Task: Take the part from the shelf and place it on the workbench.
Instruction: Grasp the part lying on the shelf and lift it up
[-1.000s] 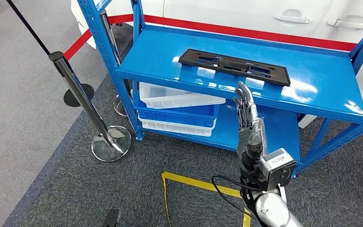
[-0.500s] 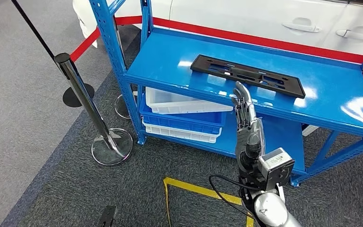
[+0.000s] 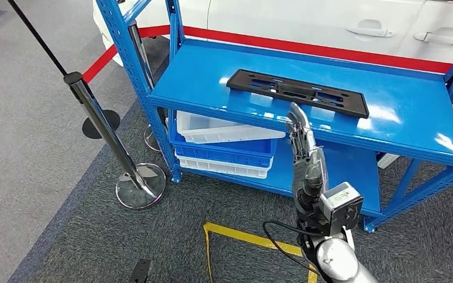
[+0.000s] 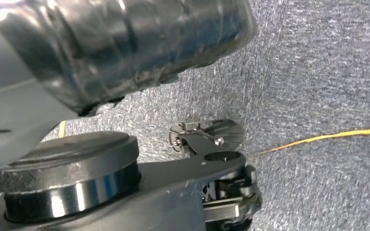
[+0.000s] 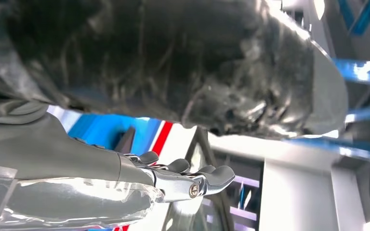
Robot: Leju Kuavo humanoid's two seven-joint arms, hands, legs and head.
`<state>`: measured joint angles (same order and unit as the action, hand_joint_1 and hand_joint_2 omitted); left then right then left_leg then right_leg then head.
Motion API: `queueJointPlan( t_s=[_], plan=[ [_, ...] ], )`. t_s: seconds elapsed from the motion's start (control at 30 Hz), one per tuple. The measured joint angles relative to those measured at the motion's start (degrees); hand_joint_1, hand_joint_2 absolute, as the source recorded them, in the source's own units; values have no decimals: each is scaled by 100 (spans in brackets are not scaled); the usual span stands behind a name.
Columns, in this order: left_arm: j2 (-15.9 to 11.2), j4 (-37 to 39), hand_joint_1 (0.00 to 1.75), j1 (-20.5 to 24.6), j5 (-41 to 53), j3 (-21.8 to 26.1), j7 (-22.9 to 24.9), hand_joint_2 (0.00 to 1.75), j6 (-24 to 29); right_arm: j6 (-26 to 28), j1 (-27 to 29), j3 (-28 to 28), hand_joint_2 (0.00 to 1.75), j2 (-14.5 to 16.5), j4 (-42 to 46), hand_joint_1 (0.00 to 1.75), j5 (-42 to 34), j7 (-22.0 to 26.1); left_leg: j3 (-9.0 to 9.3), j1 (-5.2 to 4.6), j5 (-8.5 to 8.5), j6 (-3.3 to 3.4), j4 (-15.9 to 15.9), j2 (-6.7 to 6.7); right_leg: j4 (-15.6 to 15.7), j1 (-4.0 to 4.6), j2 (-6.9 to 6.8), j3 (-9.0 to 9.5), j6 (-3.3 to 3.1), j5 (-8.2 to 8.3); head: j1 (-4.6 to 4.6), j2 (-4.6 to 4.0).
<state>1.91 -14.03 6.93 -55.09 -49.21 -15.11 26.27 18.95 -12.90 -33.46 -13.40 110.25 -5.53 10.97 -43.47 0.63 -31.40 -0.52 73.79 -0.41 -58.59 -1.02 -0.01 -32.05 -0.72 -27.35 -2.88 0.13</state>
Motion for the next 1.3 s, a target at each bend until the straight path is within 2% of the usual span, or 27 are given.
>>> queueJointPlan(
  t_s=[0.03,0.1,0.13,0.2,0.27,0.33,0.37,0.43,0.47,0.5,0.53,0.6,0.63,0.67,0.73,0.8,0.83,0.87,0.93,0.97,1.0,1.03,1.07,1.1,1.17,1.2,1.3],
  plan=[
    [1,0,0,12,13,-13,4,0,-2,-103,-54,-31,87,11,-42,0,-31,9,88,1,94,3,-114,1,-6,-1,1,-2,2,-1,-1,0],
    [1,0,0,69,36,-37,10,0,-9,-299,-241,-122,175,59,-161,0,-58,25,459,-1,378,39,-763,2,-17,-1,6,-3,14,-7,0,0],
    [2,0,0,115,48,-53,18,0,-15,-380,-368,-179,175,92,-235,0,-51,29,644,-13,474,64,-1104,1,-27,11,10,-9,31,-12,-1,0],
    [14,0,0,214,77,-94,40,0,-36,-521,-681,-331,175,185,-443,0,1,9,830,-39,537,122,-1479,-5,-23,27,17,-26,87,-7,1,0],
    [30,-1,0,269,106,-126,53,0,-56,-618,-969,-501,175,284,-703,0,89,-32,832,-42,563,171,-1519,-10,5,34,20,-29,151,10,5,0],
    [58,-2,0,299,124,-141,57,0,-86,-666,-1264,-659,175,390,-1034,0,201,-65,854,-17,603,230,-1589,-8,-114,31,18,-90,198,-86,12,0],
    [77,-2,0,312,127,-145,56,0,-108,-675,-1418,-723,175,443,-1213,0,258,-78,865,-3,622,263,-1622,-6,-325,31,15,-188,215,-213,20,0],
    [109,-2,0,322,126,-150,36,0,-151,-673,-1688,-827,175,540,-1591,0,366,-85,869,-6,631,297,-1634,-4,-1026,24,12,-524,232,-537,30,0],
    [121,-1,0,315,120,-152,21,0,-164,-666,-1785,-870,175,581,-1775,0,420,-86,868,-9,628,306,-1630,-6,-1334,23,12,-683,238,-622,31,0],
    [130,-1,0,302,112,-154,6,0,-176,-656,-1870,-906,175,615,-1954,0,481,-86,869,-12,623,306,-1625,-11,-1491,22,12,-780,241,-611,31,0],
    [137,0,0,285,98,-154,-8,0,-187,-638,-1955,-935,175,647,-2124,0,550,-88,869,-12,615,304,-1615,-18,-1433,19,11,-782,238,-489,32,0],
    [145,0,0,246,69,-154,-35,0,-219,-595,-2149,-970,175,693,-2424,0,704,-103,868,-12,584,286,-1575,-32,-805,17,12,-545,211,-77,32,0],
    [150,0,0,226,51,-154,-50,0,-234,-573,-2260,-986,175,715,-2576,0,788,-116,855,-22,565,269,-1542,-37,-470,28,14,-409,194,69,31,0],
    [155,0,0,205,31,-154,-64,0,-245,-550,-2371,-1002,175,732,-2724,0,876,-142,834,-30,553,248,-1516,-38,-234,37,16,-308,174,137,29,0],
    [166,0,0,151,-15,-154,-85,0,-260,-489,-2553,-1029,175,755,-3021,0,1044,-212,796,-43,559,202,-1498,-37,-93,62,24,-254,140,118,26,0],
    [174,0,0,86,-61,-154,-102,0,-269,-407,-2676,-1037,175,764,-3256,0,1183,-290,781,-37,552,153,-1493,-35,-46,47,25,-240,85,134,23,0],
    [177,0,0,61,-80,-154,-114,0,-272,-365,-2729,-1037,175,768,-3348,0,1239,-314,747,-35,495,122,-1423,-29,-19,33,22,-227,56,150,12,0],
    [179,0,0,44,-93,-154,-127,0,-274,-331,-2782,-1037,175,774,-3429,0,1288,-332,669,-30,390,93,-1258,-23,8,19,17,-215,27,167,-1,0],
    [180,0,0,20,-115,-154,-150,0,-274,-215,-2857,-1038,175,784,-3600,0,1452,-402,358,-13,86,38,-623,-8,20,16,5,-204,0,173,-24,0],
    [180,0,0,7,-125,-154,-155,0,-273,-137,-2875,-1038,175,786,-3682,0,1561,-455,189,-6,-25,22,-294,-4,16,20,0,-204,-7,169,-25,0],
    [180,0,0,-10,-134,-154,-157,0,-273,-57,-2884,-1039,175,787,-3759,0,1672,-512,67,-2,-62,13,-75,0,8,23,-2,-203,-11,164,-25,0],
    [180,0,0,-27,-142,-154,-158,0,-273,3,-2890,-1039,175,787,-3817,0,1751,-551,41,-1,6,15,-63,2,-2,25,2,-203,-14,157,-25,0],
    [180,0,0,-41,-146,-154,-159,0,-272,37,-2901,-1038,175,787,-3862,0,1798,-574,120,-1,165,26,-256,3,-15,25,10,-201,-12,146,-25,0],
    [179,0,0,-48,-150,-154,-161,0,-271,55,-2920,-1038,175,787,-3896,0,1819,-588,279,-2,372,46,-605,4,-29,25,20,-197,-5,133,-26,0],
    [177,1,0,-47,-159,-154,-167,0,-266,101,-2969,-1037,175,786,-3957,0,1867,-619,605,-21,616,97,-1265,-1,-44,37,38,-198,27,111,-22,0],
    [177,2,0,-47,-163,-154,-169,0,-265,154,-2989,-1038,131,786,-3990,0,1920,-647,689,-34,646,118,-1436,-4,-41,43,43,-201,51,110,-20,0],
    [178,2,0,-72,-168,-154,-169,0,-260,393,-3018,-1037,0,782,-4077,0,2129,-758,725,-48,637,175,-1519,-9,-6,53,52,-184,140,116,-18,0]
  ],
)
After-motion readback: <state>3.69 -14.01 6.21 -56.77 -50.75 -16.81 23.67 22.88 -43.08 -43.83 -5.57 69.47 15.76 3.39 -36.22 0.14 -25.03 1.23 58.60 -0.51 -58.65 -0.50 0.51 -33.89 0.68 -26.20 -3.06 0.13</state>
